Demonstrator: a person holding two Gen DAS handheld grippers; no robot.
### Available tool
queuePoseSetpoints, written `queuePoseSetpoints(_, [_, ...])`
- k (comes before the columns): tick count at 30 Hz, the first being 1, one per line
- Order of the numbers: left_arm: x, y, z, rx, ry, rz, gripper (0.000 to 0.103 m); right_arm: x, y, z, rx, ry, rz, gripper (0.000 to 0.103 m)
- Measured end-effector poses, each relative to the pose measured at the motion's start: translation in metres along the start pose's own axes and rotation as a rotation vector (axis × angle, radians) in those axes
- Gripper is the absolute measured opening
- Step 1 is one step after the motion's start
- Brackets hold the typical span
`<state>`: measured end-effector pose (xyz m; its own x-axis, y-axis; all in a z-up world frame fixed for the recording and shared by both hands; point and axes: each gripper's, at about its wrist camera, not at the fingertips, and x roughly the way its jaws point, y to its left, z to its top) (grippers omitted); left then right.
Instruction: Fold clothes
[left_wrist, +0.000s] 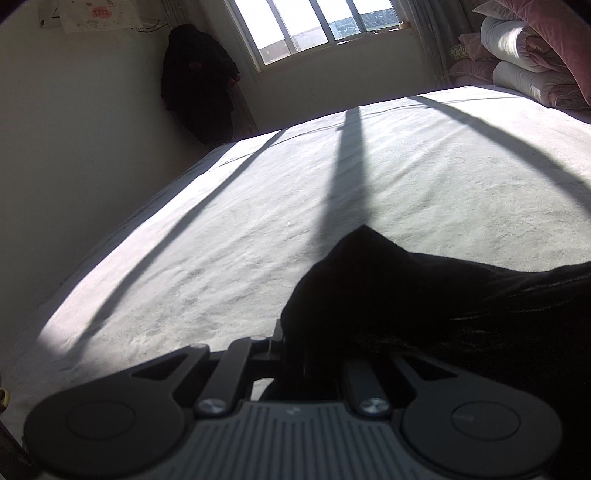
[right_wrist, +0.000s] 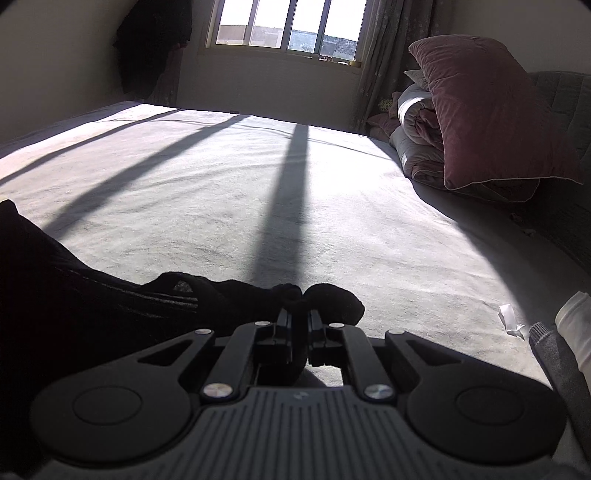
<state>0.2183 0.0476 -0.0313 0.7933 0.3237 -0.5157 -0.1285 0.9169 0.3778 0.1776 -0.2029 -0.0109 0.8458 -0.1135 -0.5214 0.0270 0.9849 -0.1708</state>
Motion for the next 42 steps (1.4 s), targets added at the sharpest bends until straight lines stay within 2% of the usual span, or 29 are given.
queuePoseSetpoints(7, [0.002, -0.012, -0.006, 0.052, -0.013, 0.031, 0.009, 0.027, 0.005, -0.011, 0.011, 0.055, 0.001, 0.010])
queuePoseSetpoints(10, [0.001, -0.012, -0.003, 0.049, -0.004, 0.033, 0.014, 0.031, 0.006, -0.013, 0.017, 0.069, 0.009, 0.014])
queuePoseSetpoints(13, [-0.004, -0.006, 0.001, 0.022, 0.019, 0.026, 0.035, 0.025, 0.002, -0.009, 0.036, 0.080, 0.020, 0.032])
queuePoseSetpoints(14, [-0.007, -0.002, 0.003, 0.009, 0.029, 0.014, 0.045, 0.022, 0.000, -0.008, 0.050, 0.083, 0.030, 0.042])
queuePoseSetpoints(15, [-0.009, 0.002, 0.004, -0.005, 0.039, -0.001, 0.049, 0.019, -0.002, -0.006, 0.064, 0.086, 0.041, 0.045])
queuePoseSetpoints(18, [-0.016, 0.011, 0.008, -0.036, 0.084, -0.068, 0.053, 0.008, -0.006, -0.003, 0.093, 0.097, 0.078, 0.047])
queuePoseSetpoints(23, [-0.036, 0.021, 0.006, -0.076, 0.128, -0.125, 0.063, -0.013, -0.006, -0.006, 0.118, 0.134, 0.123, 0.048])
queuePoseSetpoints(37, [-0.103, 0.037, -0.042, -0.120, 0.265, -0.282, 0.071, -0.074, 0.013, -0.035, 0.124, 0.243, 0.237, 0.049])
queuePoseSetpoints(39, [-0.114, 0.045, -0.052, -0.157, 0.294, -0.320, 0.072, -0.083, 0.017, -0.041, 0.119, 0.259, 0.254, 0.050])
queuePoseSetpoints(42, [-0.128, 0.060, -0.069, -0.243, 0.352, -0.400, 0.072, -0.091, 0.016, -0.051, 0.154, 0.283, 0.324, 0.050])
